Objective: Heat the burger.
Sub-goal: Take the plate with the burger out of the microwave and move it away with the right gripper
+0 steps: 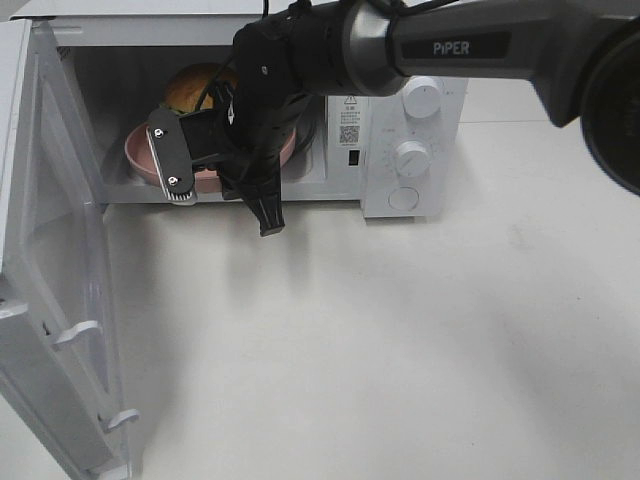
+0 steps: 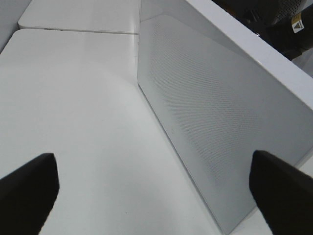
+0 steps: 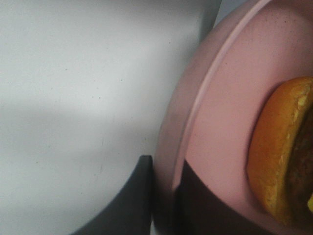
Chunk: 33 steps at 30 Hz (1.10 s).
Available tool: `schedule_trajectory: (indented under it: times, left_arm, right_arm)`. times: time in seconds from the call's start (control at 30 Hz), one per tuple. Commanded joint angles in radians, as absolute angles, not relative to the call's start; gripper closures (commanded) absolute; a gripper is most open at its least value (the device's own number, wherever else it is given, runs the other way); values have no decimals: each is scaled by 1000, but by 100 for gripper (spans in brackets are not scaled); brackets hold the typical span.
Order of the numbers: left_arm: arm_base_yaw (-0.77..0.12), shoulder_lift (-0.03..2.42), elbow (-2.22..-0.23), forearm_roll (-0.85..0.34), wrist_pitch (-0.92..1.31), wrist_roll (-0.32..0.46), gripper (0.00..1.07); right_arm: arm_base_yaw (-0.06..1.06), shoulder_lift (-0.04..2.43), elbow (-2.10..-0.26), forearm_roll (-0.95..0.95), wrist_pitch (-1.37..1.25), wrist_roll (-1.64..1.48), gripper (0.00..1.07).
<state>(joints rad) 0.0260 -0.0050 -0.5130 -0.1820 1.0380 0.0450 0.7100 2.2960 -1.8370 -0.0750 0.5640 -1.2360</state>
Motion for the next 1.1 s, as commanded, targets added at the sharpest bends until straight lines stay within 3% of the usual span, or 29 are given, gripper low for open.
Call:
schedule_trajectory:
  times: [0.03,1.1]
  left_arm:
    - [31,-14,-513,-190,1026,42,9]
    - [31,-14,-513,-190,1026,42,9]
  right_arm:
    - [712,2229,-1795,-91,461,-1250,107]
    - [744,1662,-885,-165,57,-1249,107]
